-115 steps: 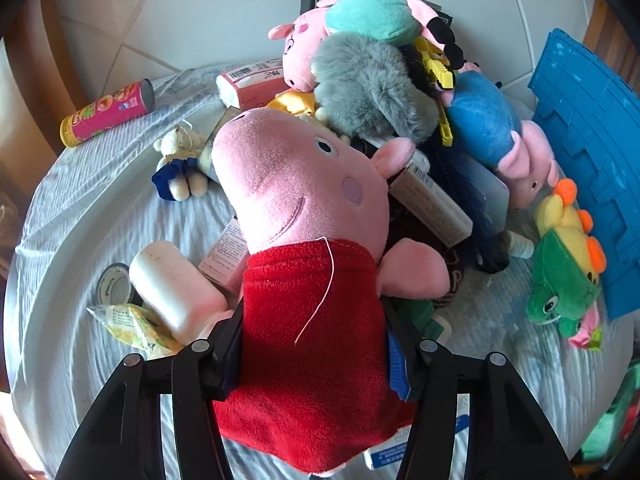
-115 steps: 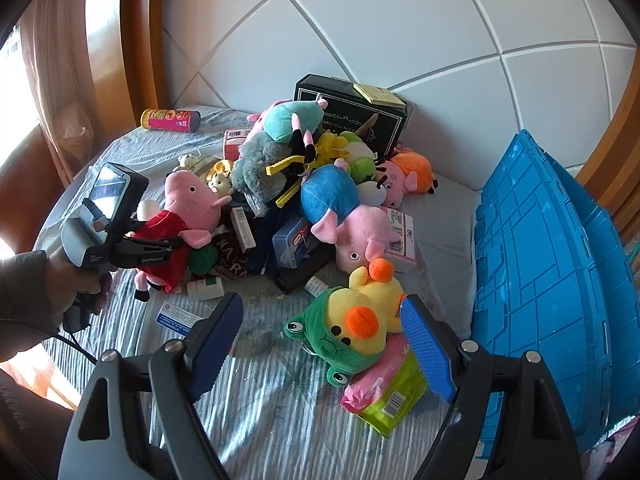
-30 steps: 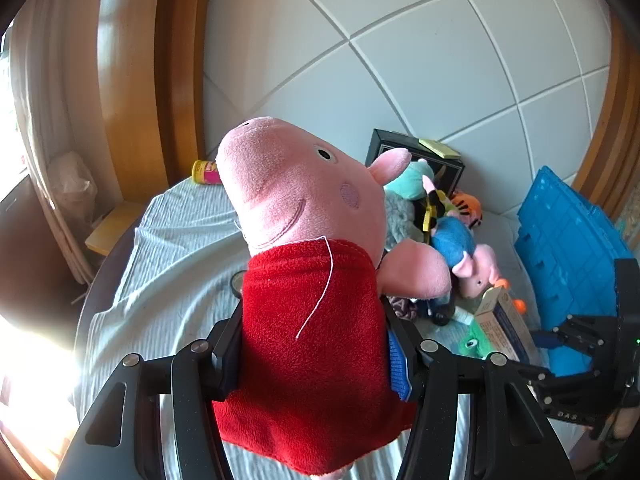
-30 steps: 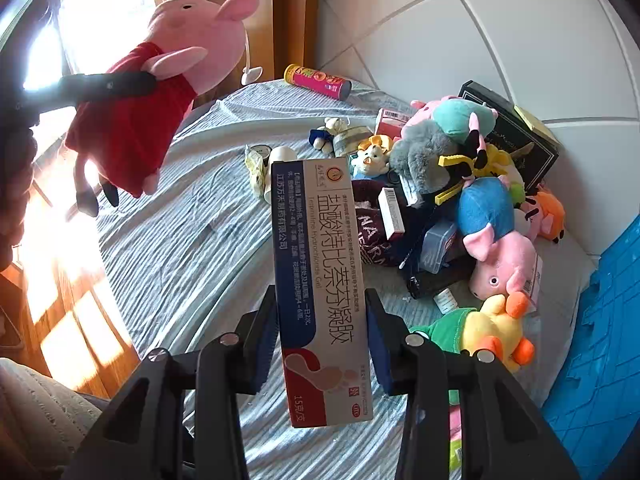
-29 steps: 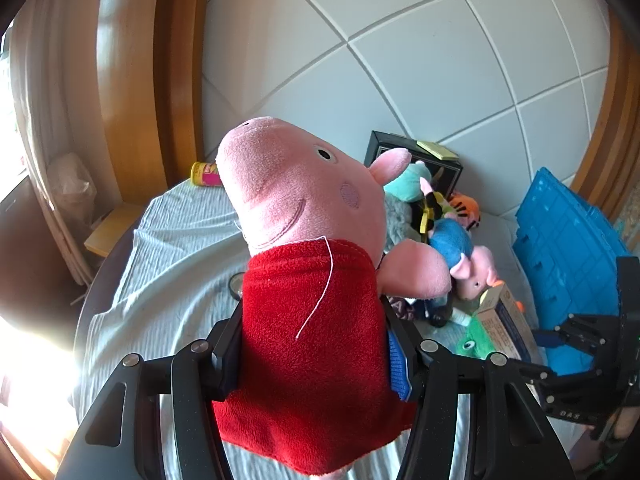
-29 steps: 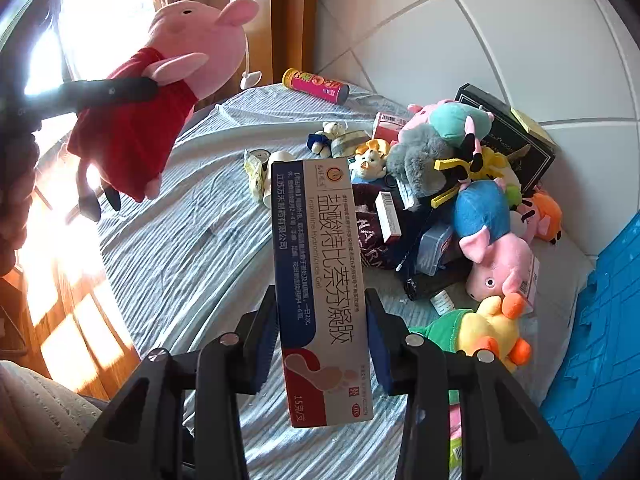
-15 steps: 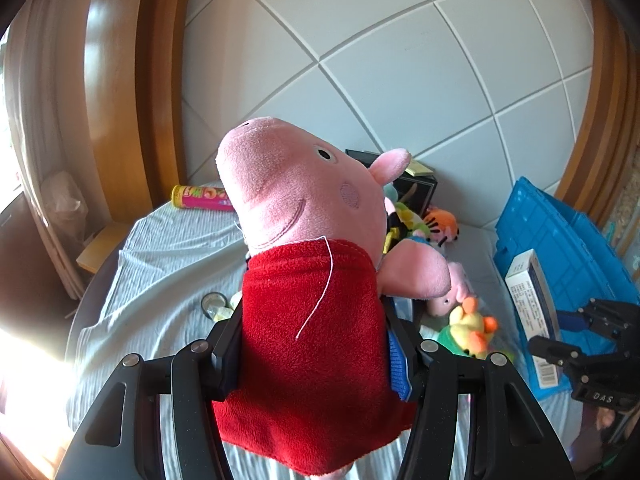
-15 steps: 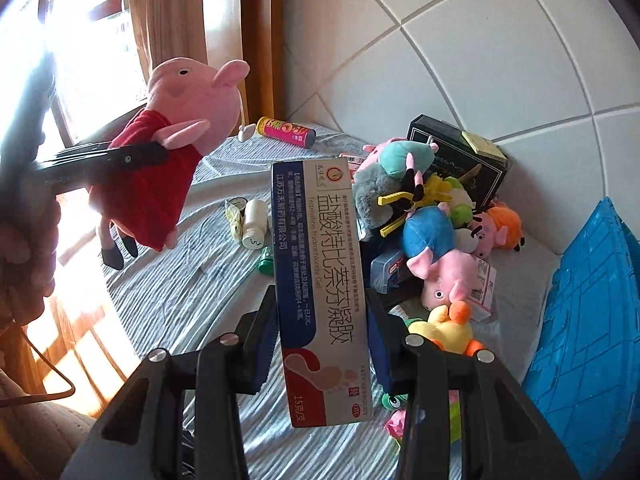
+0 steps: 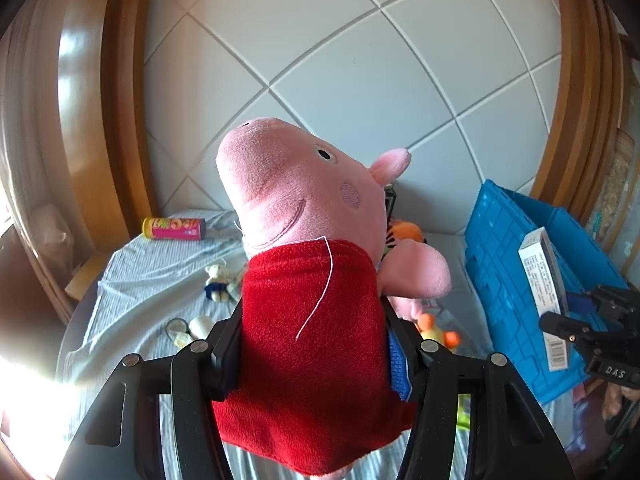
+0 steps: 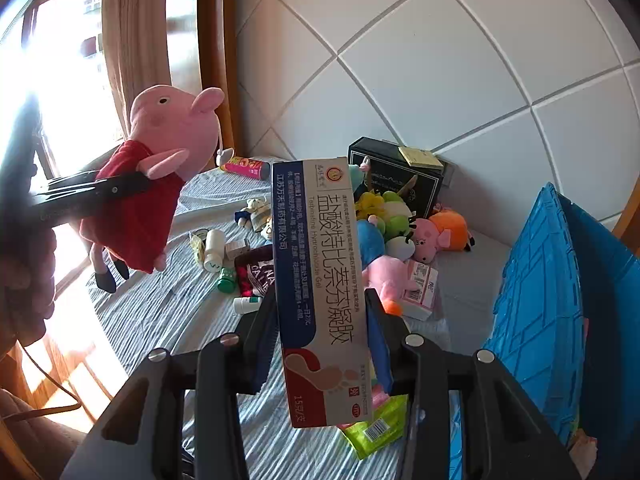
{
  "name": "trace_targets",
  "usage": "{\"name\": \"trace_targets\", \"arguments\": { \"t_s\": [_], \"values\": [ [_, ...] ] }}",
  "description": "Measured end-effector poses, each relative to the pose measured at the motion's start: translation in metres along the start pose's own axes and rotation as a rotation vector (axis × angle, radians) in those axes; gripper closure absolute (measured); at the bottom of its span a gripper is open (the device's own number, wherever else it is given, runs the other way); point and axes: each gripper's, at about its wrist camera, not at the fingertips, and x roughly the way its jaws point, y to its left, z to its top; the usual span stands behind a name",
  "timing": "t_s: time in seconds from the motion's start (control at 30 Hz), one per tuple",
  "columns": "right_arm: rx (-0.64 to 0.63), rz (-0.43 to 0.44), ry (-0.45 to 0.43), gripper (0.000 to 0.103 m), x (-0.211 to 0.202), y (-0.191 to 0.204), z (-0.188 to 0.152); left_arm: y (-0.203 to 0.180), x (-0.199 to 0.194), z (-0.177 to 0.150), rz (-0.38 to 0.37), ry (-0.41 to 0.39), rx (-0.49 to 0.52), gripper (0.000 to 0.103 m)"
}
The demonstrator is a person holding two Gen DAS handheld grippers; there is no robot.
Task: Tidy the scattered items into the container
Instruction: 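Carry the pig plush and medicine box over the blue crate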
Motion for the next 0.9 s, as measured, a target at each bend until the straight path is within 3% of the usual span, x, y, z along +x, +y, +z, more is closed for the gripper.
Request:
{"name": "trace_targets", "arguments": {
  "t_s": [0.37,0.9],
  "values": [
    [0.074,-0.091,-0.091,0.064,-0.066,-0.091,-0.015,-0.122,0.018,0.032,-0.101,-0.025,0.099,0.046],
    [0.230,-0.250,-0.104,0.064,-0.119,-0.226,-0.056,-0.294,0.044,0.070,-0.304,-0.052,0.233,0.046]
  ]
}}
